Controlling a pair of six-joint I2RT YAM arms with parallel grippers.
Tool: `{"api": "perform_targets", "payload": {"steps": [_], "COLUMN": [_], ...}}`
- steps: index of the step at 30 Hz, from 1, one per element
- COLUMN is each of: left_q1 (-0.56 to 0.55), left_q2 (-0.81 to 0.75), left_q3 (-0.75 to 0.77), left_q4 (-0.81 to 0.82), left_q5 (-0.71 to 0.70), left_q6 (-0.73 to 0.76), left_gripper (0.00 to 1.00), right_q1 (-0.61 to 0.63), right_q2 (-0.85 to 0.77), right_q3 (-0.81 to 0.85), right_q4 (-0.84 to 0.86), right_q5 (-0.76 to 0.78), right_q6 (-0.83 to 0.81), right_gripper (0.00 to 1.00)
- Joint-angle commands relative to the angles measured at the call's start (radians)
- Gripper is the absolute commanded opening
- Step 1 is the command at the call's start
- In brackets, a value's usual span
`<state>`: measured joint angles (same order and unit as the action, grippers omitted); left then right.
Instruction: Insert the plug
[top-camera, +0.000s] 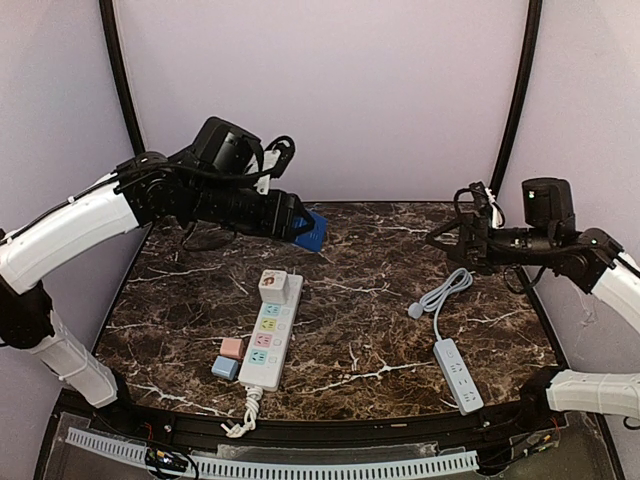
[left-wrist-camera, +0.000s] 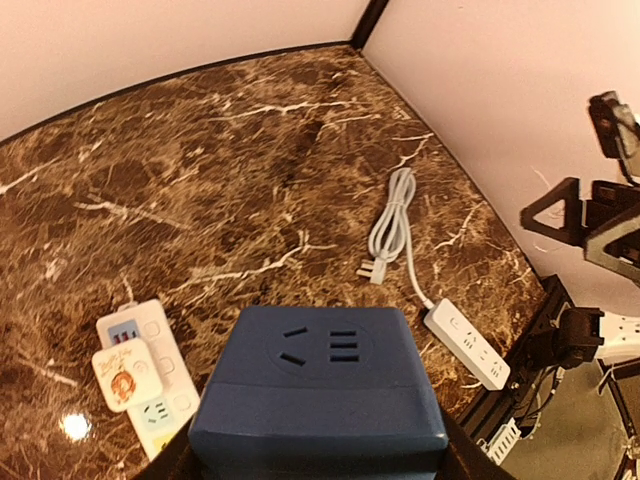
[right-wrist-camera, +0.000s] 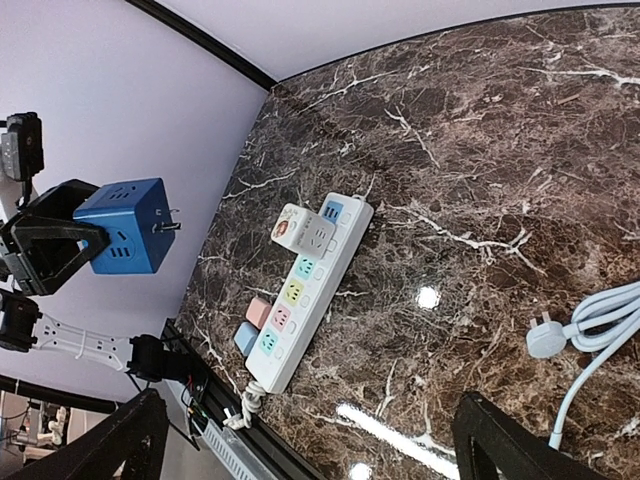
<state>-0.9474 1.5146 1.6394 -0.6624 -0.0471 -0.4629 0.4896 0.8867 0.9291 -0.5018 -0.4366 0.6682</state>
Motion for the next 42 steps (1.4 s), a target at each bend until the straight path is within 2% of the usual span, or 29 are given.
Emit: {"api": "perform_targets", "payload": {"steps": [1, 13, 17, 25, 42], "left_q1": [0.002, 0.025, 0.029, 0.068, 0.107], "left_q2": [0.01, 0.037, 0.003, -0.009, 0.2], "left_q3": [0.026, 0.007, -0.06, -0.129, -0.028], "left_q4": [-0.201, -0.464, -0.449, -0.457, -0.508], "left_q5": [-0.089, -0.133, -0.13, -0.133, -0.097], "left_q6": [-0.125, -0.241, -0.258, -0.246, -0.21], "left_gripper": [0.01, 0.01, 0.01, 0.01, 0.01], "right_q1": [-0.005, -0.005, -0.005, -0.006, -0.005], "right_q2": [-0.03, -0.088, -0.138, -0.166, -0.117], "right_q3": [-0.013, -0.061, -0.075, -0.054, -0.035], "right_q4": [-0.046, -0.104, -0.1, -0.088, -0.116], "right_q5": [0.04, 0.104, 0.151, 0.083, 0.104], "right_q6": [0.011, -0.016, 0.029, 0.005, -0.039], "right_gripper": [0.99, 0.99, 0.99, 0.99, 0.99]}}
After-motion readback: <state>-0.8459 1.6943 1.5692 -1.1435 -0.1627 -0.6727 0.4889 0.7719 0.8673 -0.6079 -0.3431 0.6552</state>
